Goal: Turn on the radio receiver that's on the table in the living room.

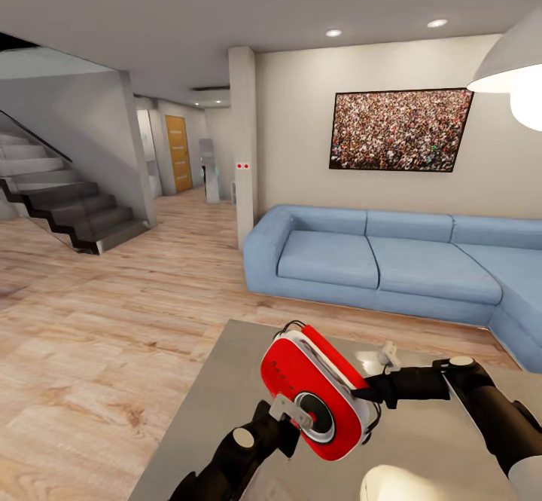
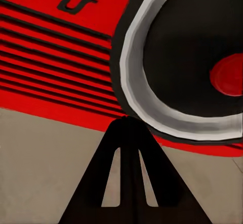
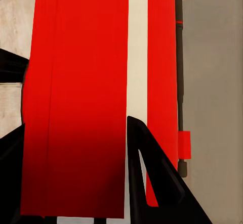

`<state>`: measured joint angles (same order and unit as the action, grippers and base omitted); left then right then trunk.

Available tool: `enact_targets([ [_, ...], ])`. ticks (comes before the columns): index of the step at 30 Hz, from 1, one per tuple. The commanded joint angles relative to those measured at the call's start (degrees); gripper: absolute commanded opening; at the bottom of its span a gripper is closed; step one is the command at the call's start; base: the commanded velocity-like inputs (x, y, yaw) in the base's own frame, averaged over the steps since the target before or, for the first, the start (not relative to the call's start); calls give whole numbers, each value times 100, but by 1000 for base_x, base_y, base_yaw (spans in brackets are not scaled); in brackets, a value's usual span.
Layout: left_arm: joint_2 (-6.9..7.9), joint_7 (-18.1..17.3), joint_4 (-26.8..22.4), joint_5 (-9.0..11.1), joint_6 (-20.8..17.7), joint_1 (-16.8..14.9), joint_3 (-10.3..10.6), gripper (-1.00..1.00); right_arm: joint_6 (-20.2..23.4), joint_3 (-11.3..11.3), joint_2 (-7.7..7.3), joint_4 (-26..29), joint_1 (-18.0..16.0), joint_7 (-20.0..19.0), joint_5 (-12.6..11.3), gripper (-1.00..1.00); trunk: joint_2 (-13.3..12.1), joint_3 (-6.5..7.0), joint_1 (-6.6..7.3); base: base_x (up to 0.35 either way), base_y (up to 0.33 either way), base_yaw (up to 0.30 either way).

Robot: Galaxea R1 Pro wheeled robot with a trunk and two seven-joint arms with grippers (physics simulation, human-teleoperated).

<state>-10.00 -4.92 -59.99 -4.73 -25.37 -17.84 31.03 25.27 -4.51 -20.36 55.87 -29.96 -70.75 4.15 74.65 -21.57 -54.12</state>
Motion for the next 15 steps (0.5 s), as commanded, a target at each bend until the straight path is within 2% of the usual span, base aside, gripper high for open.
enact_targets([
  [1, 0, -5, -6, 11, -8, -18, 2, -100, 4, 3, 2, 3, -1, 0, -14, -100, 0, 0, 0, 0, 0, 0],
  [5, 0, -16, -2, 69, -12, -53, 21, -100, 4, 3, 33, 3, -1, 2, -17, -100, 0, 0, 0, 0, 0, 0],
  [11, 0, -173, 20, 332, 1, -77, 42, -100, 8, 3, 68, 3, -1, 21, -19, -100, 0, 0, 0, 0, 0, 0],
  [15, 0, -276, 23, 376, 9, -79, 44, -100, 44, 3, 196, 3, -1, 33, -27, -100, 0, 0, 0, 0, 0, 0],
])
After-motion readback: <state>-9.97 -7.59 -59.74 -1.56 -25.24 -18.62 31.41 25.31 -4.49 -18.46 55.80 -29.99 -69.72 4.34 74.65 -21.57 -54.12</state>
